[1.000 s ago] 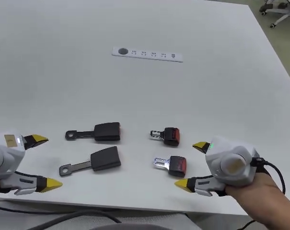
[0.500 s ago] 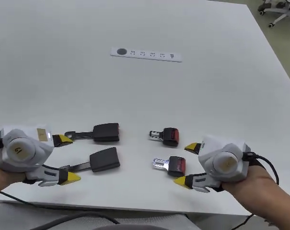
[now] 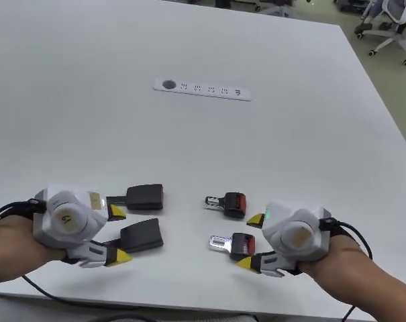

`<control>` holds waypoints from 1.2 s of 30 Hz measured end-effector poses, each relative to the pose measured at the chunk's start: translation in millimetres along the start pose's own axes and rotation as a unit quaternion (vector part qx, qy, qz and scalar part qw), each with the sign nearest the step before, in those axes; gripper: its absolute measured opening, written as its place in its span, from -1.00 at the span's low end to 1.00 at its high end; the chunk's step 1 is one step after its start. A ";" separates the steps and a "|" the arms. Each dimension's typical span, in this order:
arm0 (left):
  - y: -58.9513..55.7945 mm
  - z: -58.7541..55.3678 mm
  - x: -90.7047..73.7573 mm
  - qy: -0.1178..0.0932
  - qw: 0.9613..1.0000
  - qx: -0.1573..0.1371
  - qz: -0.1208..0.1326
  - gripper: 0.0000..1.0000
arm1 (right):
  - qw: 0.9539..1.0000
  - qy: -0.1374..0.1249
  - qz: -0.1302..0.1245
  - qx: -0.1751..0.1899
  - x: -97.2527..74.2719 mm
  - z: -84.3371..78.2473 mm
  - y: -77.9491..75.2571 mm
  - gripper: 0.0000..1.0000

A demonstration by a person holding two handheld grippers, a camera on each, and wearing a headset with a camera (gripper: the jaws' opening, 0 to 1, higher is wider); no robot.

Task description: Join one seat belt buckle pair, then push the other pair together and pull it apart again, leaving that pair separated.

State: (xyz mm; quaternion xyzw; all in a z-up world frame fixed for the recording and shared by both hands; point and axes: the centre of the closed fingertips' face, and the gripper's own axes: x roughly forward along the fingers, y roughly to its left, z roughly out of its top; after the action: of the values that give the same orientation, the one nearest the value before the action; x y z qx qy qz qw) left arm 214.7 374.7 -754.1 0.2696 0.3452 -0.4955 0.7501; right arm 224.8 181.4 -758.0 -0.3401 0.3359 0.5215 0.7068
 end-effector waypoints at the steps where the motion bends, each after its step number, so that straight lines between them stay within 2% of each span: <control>1: -0.5 -0.4 1.4 0.002 1.000 0.003 -0.001 -0.06 | 1.000 0.004 0.003 -0.002 1.0 -1.5 0.1 -0.12; 7: -2.1 2.4 12.6 0.013 1.000 0.016 -0.011 -0.06 | 1.000 0.017 0.014 -0.008 6.1 -9.9 -0.5 -0.18; 11: -3.6 3.0 18.3 0.020 0.999 0.032 -0.020 -0.09 | 1.000 0.017 0.020 -0.003 8.0 -12.8 -0.3 -0.25; 13: -5.4 4.5 20.5 0.024 0.999 0.037 -0.025 -0.12 | 0.999 0.003 0.036 0.028 10.4 -13.1 2.0 -0.27; 17: -4.5 5.1 23.1 0.029 0.998 0.045 -0.029 -0.15 | 0.999 0.011 0.033 0.019 10.2 -18.3 -1.7 -0.29; 21: -4.7 2.8 25.5 0.042 0.997 0.057 -0.033 -0.21 | 0.999 0.010 0.041 0.019 10.0 -17.3 2.1 -0.34; 26: -2.6 1.1 28.9 0.045 0.996 0.062 -0.039 -0.30 | 0.999 0.020 0.050 0.010 18.2 -23.9 2.2 -0.35; 28: -2.6 -1.6 30.5 0.050 0.996 0.066 -0.043 -0.30 | 0.998 0.016 0.061 0.029 18.9 -23.7 3.0 -0.35; 36: -5.2 -0.2 30.3 0.045 0.995 0.072 -0.059 -0.30 | 0.997 0.018 0.077 -0.003 15.5 -20.8 3.0 -0.35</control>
State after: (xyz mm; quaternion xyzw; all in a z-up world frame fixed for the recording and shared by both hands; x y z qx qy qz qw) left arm 218.0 356.1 -778.3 0.3246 0.3574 -0.5496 0.6818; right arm 223.0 172.7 -782.5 -0.3248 0.3726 0.5689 0.6573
